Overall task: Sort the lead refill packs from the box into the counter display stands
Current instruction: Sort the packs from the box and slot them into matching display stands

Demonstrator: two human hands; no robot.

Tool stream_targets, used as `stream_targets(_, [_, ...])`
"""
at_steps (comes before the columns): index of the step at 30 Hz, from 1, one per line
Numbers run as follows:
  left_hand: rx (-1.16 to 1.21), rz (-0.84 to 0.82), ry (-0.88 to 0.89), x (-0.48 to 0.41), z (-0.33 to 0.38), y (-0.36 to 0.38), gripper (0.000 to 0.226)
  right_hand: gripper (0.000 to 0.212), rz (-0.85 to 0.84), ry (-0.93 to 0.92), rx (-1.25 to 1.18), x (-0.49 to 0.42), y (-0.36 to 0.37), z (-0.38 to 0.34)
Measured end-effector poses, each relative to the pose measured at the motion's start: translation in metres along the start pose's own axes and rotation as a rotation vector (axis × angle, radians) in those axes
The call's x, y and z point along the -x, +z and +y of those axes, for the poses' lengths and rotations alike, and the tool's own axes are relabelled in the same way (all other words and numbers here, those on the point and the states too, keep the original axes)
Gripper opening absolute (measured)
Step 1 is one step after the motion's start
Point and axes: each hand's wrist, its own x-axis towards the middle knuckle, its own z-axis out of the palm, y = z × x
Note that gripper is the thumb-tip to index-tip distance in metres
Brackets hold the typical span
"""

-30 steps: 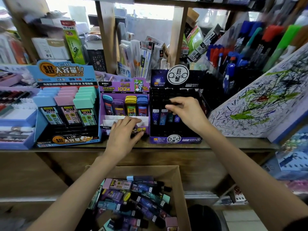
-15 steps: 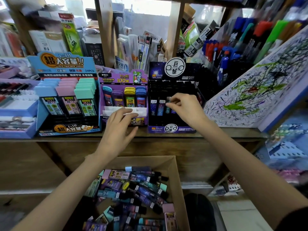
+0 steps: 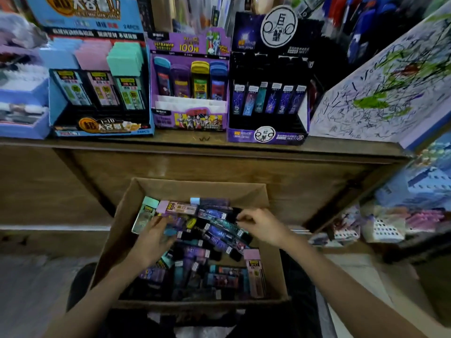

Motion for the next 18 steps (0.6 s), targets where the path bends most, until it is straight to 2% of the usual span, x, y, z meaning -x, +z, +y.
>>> stream_targets(4, [-0.113,-0.015,-0.086,-0.008,-0.035,0.018,0.053,0.046,-0.04,0.088,0.017,-0.027,0.044,0.015])
stream_targets(8, [-0.202,0.043,-0.067,-0.028,-0.051,0.022,0.064,0.061,0.002,0.167,-0.014,-0.048,0.072,0.02])
stream_targets(12, [-0.278,-0.009,-0.104,-0.045,-0.054,0.031,0.065,0.065,-0.012,0.236,-0.027,-0.055,0.092,0.025])
stream_targets(18, [-0.446,-0.114,-0.085,-0.05,-0.051,0.05,0.062,0.069,0.001,0.205,0.038,-0.046,0.108,0.028])
